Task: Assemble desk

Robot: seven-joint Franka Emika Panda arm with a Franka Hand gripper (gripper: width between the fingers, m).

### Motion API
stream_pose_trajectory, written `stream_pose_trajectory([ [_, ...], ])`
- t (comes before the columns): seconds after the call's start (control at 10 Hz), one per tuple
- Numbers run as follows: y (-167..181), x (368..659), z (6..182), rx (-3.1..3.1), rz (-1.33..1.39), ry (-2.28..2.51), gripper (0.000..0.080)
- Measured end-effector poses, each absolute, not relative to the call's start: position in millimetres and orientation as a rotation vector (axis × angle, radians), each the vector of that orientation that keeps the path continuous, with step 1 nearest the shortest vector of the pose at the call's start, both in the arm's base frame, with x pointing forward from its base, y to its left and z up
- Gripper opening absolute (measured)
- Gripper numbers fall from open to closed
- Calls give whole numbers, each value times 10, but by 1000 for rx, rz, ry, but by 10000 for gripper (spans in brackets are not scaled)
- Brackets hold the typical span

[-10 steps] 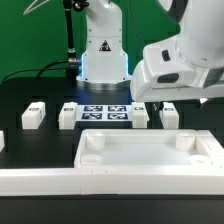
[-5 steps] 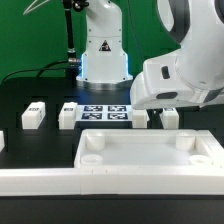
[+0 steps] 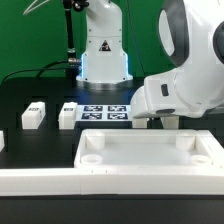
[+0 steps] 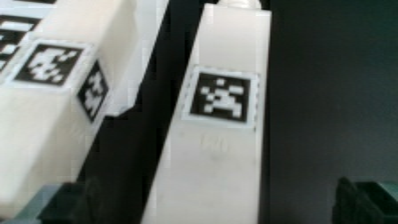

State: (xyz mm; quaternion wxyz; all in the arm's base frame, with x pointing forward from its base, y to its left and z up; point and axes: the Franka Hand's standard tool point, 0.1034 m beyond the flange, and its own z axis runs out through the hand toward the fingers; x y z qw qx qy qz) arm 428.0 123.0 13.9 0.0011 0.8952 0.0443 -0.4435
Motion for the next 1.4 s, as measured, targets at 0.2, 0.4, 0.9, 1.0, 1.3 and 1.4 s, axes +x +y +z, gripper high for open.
stream_pose_trajectory([
  [0.2, 1231, 4294, 145, 2814, -1389, 142, 648],
  [0.4, 1232, 4291, 144, 2813, -1390, 144, 405],
  [0.9, 1234, 4290, 145, 2814, -1390, 145, 284],
  [1.0, 1234, 4290, 145, 2814, -1390, 146, 284],
  [1.3, 1231, 4426, 480, 2796, -1446, 136, 284],
  [1.4, 1205, 4630, 718, 2834, -1416, 148, 284],
])
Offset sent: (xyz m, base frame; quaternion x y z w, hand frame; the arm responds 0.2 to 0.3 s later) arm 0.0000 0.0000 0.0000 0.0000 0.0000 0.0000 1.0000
